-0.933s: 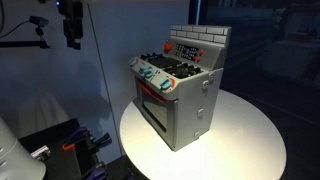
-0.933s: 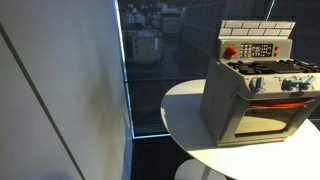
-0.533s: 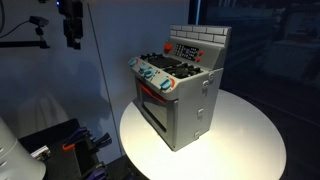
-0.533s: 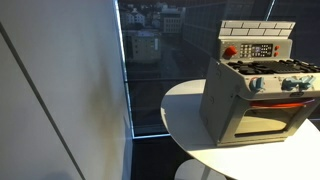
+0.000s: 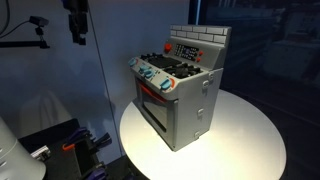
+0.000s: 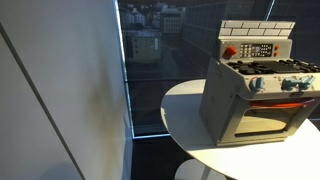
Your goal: Press the top right orange button on the stove
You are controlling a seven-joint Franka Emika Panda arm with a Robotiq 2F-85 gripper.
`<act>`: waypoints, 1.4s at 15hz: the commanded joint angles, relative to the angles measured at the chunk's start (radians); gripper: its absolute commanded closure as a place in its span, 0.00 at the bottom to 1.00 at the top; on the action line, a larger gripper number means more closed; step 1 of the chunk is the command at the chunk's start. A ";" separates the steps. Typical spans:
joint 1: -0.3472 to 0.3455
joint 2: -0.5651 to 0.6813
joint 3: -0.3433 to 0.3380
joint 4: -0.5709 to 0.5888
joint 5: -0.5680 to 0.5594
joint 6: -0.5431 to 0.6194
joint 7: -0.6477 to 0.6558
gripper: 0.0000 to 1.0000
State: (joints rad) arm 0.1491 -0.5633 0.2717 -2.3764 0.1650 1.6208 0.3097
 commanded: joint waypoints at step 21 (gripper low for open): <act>-0.220 0.166 -0.146 0.120 -0.236 0.271 0.135 0.00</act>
State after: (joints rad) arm -0.0737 -0.4103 0.1274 -2.2887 -0.0519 1.9011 0.4029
